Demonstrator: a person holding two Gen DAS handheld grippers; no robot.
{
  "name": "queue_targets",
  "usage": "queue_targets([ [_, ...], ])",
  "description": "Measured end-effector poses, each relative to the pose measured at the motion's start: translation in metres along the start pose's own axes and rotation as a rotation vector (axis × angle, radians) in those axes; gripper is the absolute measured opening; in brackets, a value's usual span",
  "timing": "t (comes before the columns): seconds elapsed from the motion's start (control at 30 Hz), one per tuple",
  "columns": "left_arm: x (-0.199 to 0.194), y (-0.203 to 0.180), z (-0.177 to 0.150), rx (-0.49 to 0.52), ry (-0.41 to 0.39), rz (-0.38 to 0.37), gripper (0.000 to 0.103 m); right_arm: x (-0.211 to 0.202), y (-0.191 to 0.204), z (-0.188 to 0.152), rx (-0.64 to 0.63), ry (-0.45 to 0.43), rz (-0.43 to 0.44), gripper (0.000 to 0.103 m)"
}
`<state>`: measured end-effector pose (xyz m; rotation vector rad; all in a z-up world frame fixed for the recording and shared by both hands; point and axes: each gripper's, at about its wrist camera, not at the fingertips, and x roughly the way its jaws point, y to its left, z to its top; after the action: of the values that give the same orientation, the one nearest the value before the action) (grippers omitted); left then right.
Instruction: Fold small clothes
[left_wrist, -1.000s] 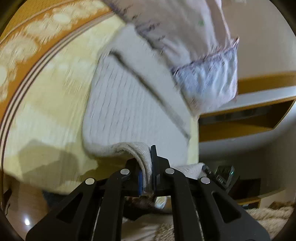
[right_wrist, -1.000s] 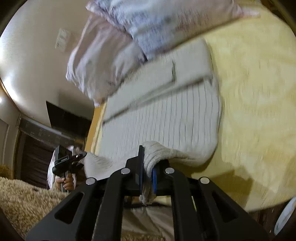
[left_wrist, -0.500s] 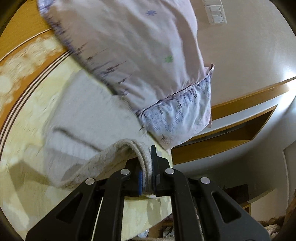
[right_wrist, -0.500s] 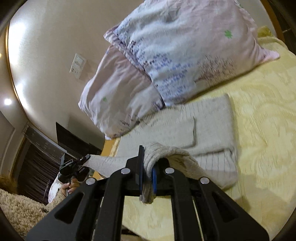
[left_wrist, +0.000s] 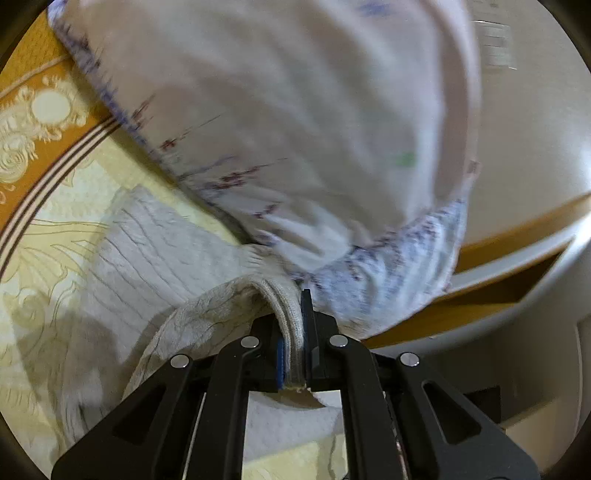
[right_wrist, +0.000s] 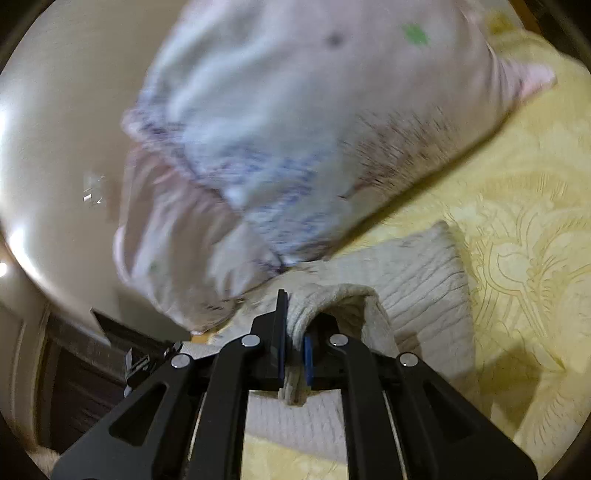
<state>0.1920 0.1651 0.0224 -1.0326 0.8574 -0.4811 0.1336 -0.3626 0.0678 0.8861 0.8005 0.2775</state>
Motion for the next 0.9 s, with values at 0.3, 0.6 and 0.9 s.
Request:
queue_targets([
  [0.3, 0.038, 0.034, 0.012, -0.098, 0.015, 0.089, 0.007, 0.059, -0.040, 0.019, 0.162, 0.080, -0.157, 0.026],
  [0.6, 0.016, 0.001, 0.020, 0.057, -0.042, 0.160, 0.074, 0.028, -0.010, 0.033, -0.016, -0.009, -0.236, 0.050],
  [0.9, -0.015, 0.000, -0.020, 0.237, 0.034, 0.356, 0.057, -0.002, -0.020, -0.021, -0.166, 0.105, -0.374, 0.037],
])
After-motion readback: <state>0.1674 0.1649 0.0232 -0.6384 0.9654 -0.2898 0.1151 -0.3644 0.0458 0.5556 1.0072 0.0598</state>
